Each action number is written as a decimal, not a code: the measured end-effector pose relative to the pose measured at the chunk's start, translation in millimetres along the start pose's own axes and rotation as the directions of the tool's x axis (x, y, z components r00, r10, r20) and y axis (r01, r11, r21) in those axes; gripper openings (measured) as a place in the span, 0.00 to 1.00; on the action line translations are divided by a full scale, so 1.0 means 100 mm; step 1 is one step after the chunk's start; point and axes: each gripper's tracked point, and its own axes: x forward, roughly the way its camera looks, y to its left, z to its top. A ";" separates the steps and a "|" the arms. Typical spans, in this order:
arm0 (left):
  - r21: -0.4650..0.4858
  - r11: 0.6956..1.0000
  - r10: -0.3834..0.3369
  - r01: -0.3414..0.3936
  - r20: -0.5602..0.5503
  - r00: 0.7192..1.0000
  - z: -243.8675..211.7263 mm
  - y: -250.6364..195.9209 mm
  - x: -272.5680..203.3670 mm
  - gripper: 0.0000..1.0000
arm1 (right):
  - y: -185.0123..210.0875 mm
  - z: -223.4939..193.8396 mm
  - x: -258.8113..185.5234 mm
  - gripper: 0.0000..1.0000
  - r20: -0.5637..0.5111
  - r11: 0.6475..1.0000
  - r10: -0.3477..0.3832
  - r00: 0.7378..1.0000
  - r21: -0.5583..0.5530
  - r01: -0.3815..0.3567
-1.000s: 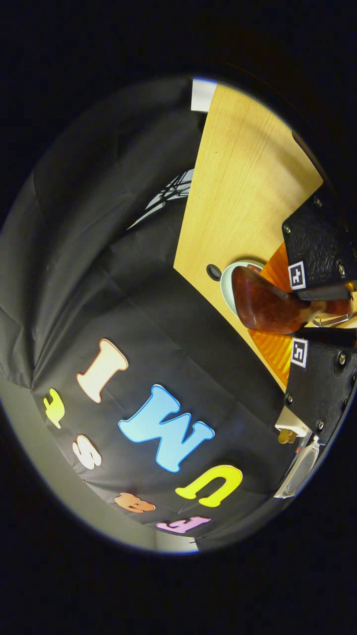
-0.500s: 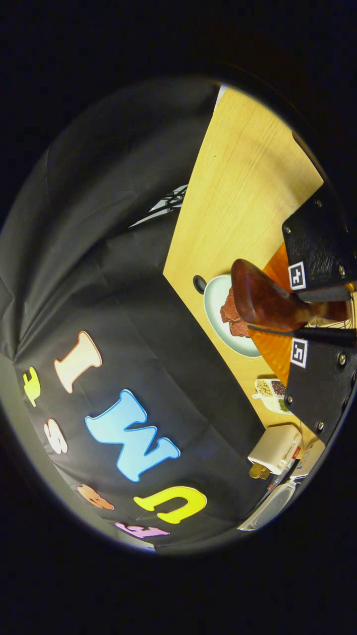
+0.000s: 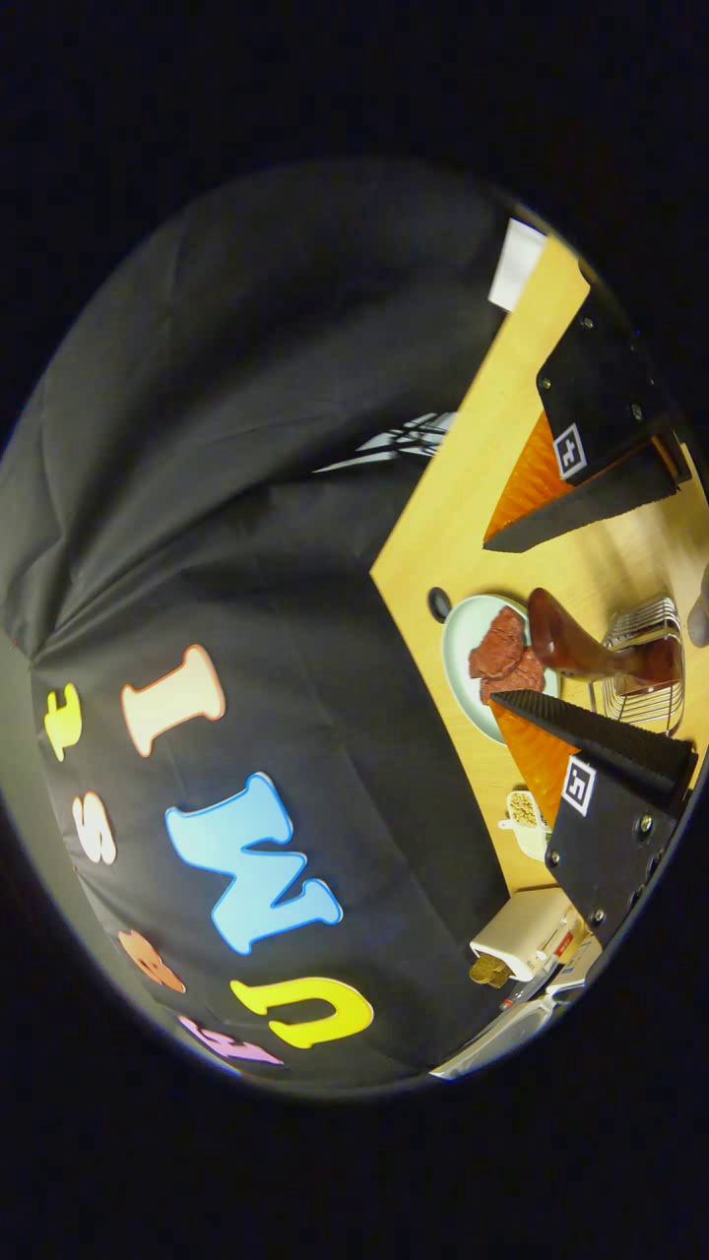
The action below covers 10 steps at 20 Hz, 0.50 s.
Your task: Close the left gripper, press the button to open the rice cooker; take a wooden spoon from the chopstick holder with the right hand, scoop a spoonful of rice and pour it into the rice cooker, then put the wooden spoon back into the chopstick holder.
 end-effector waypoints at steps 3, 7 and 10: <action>-0.021 1.000 0.016 -0.015 0.028 0.999 0.12 0.24 0.10 0.97 | 0.28 0.58 -0.55 0.98 0.116 0.989 0.053 0.992 -0.141 -0.036; -0.016 0.999 0.052 -0.051 0.096 0.994 0.38 0.61 0.27 0.99 | 0.77 1.03 -1.26 0.98 0.169 0.972 0.127 0.977 -0.217 -0.088; -0.044 0.996 0.076 -0.071 0.123 0.989 0.55 0.87 0.41 0.99 | 1.16 1.07 -1.75 0.97 0.174 0.958 0.189 0.966 -0.249 -0.142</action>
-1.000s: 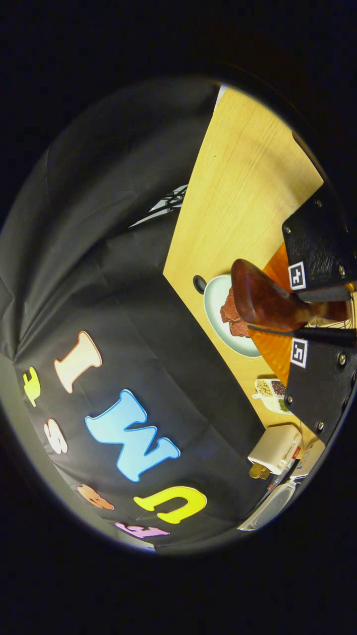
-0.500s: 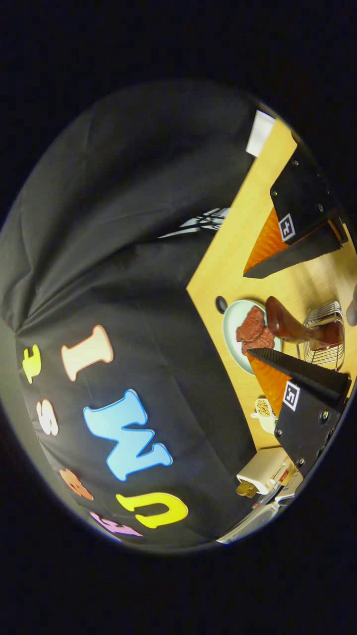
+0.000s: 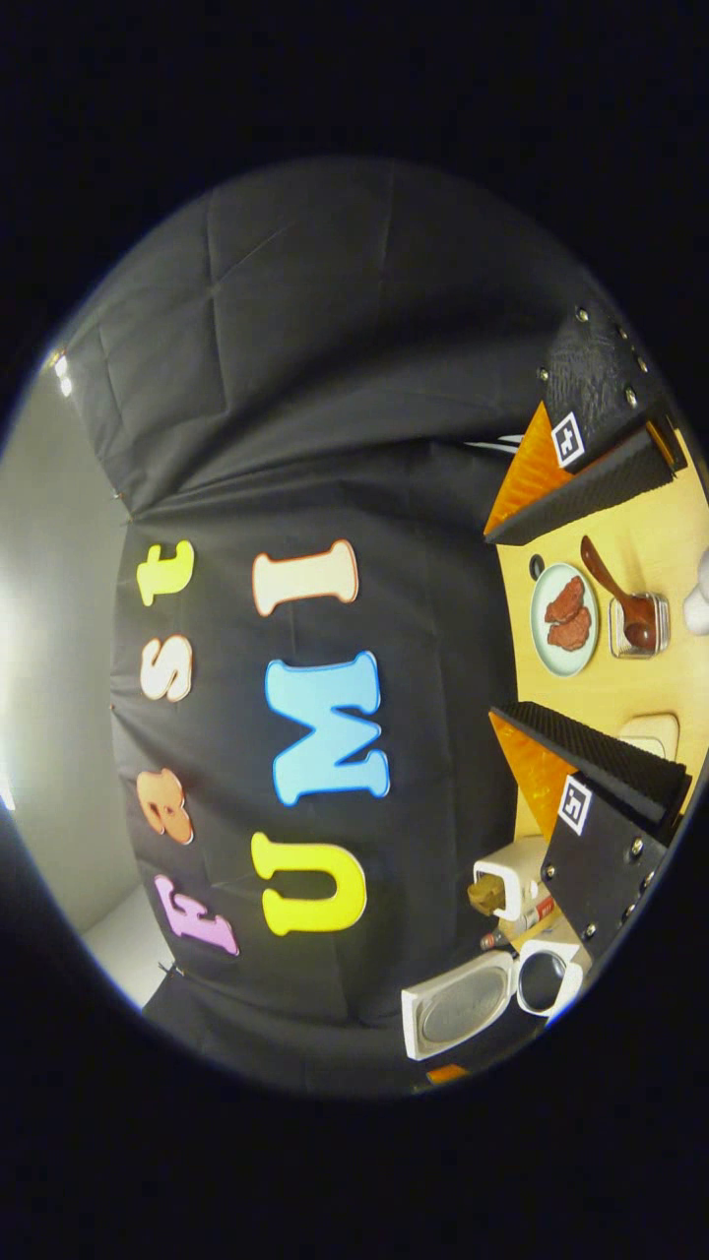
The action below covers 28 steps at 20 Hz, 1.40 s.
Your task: Close the left gripper, press the button to open the rice cooker; take a wooden spoon from the chopstick holder with the right hand, scoop a spoonful of rice and pour it into the rice cooker, then put the wooden spoon back into the chopstick holder.
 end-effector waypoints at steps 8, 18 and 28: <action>-0.056 0.995 0.085 -0.082 0.056 0.995 0.46 0.79 0.59 0.99 | 1.08 -0.20 -0.87 0.93 -0.045 0.977 0.195 0.980 -0.077 -0.198; -0.087 0.970 0.228 -0.227 0.005 0.974 0.72 1.85 1.78 0.99 | 1.29 -0.55 -0.79 0.98 -0.162 0.973 0.220 0.962 -0.037 -0.228; -0.065 0.956 0.252 -0.285 -0.313 0.916 -0.58 2.16 2.93 0.99 | 1.17 -0.81 -0.70 0.98 -0.248 0.974 0.210 0.946 -0.029 -0.224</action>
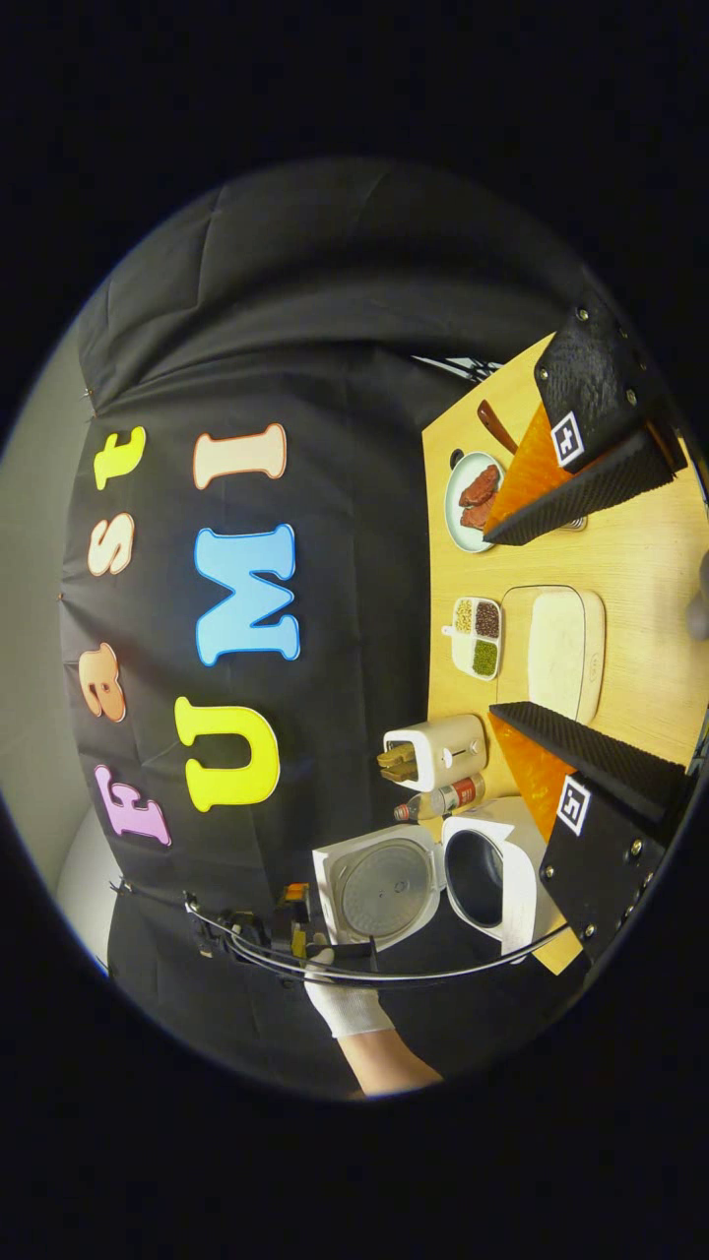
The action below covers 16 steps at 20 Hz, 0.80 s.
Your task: Close the left gripper, press the button to open the rice cooker; take a wooden spoon from the chopstick holder with the right hand, scoop a spoonful of rice and pour it into the rice cooker, then put the wooden spoon back into the chopstick holder.
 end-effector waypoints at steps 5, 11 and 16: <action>0.036 0.999 -0.004 0.005 -0.032 0.999 0.00 -0.07 -0.08 0.99 | -0.14 -0.09 0.05 0.98 -0.014 0.999 0.002 1.000 0.039 -0.002; -0.014 1.000 -0.015 0.014 -0.114 0.993 -0.07 -0.07 -0.30 0.94 | -0.22 -0.07 0.04 0.98 -0.016 0.996 0.058 0.998 0.065 -0.057; -0.010 1.000 -0.012 0.010 -0.180 0.984 -0.29 -0.08 -0.53 0.95 | -0.27 -0.11 -0.03 0.98 -0.023 0.991 0.122 0.992 0.057 -0.121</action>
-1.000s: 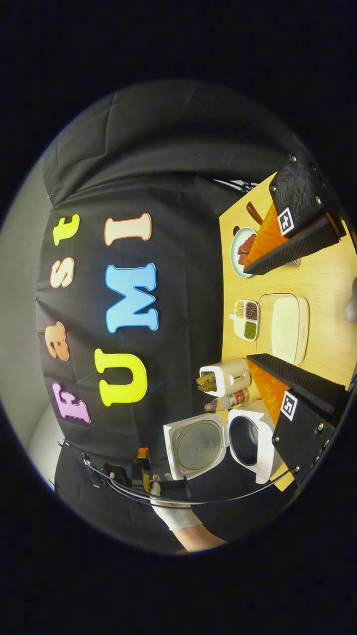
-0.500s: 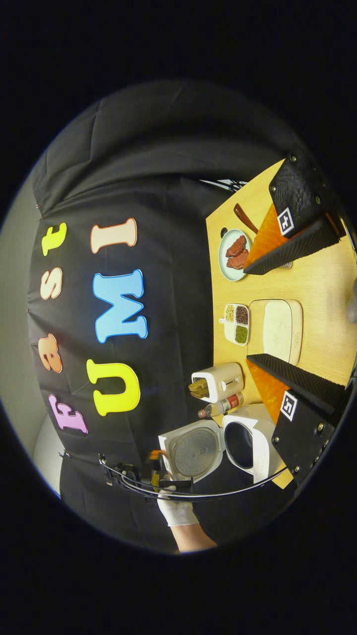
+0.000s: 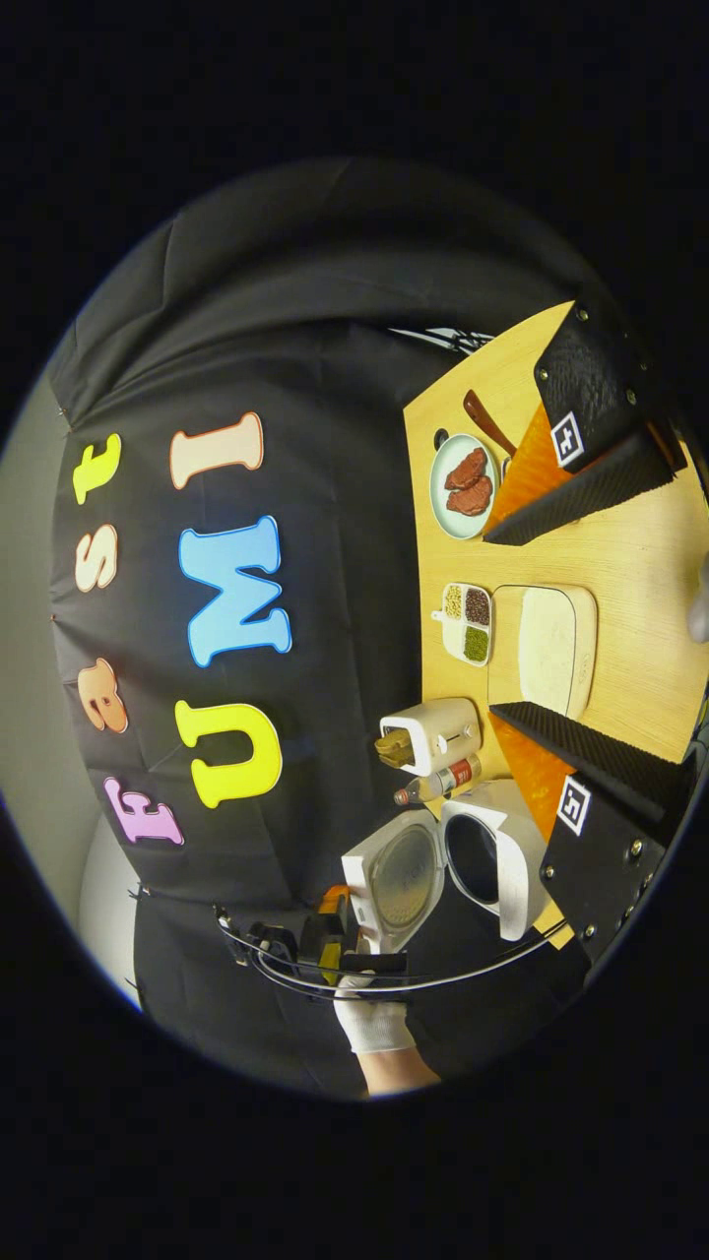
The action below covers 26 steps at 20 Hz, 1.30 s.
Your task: Close the left gripper, press the button to open the rice cooker; take a wooden spoon from the chopstick holder with the right hand, scoop a spoonful of rice and pour it into the rice cooker, then put the wooden spoon back into the chopstick holder.
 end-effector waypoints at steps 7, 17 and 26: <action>-0.011 0.999 -0.033 0.031 -0.281 0.959 -0.85 -0.08 -0.44 0.96 | -0.09 -0.12 -0.12 0.98 -0.031 0.998 0.063 0.998 0.008 -0.063; 0.059 0.998 0.007 0.016 -0.370 0.929 -1.23 -0.04 -0.43 0.98 | -0.20 -0.17 -0.04 0.98 -0.063 0.997 0.077 0.995 0.014 -0.076; 0.036 0.999 -0.014 0.032 -0.409 0.912 -1.28 -0.09 -0.42 0.99 | -0.22 -0.19 0.02 0.98 -0.082 0.994 0.107 0.991 0.043 -0.104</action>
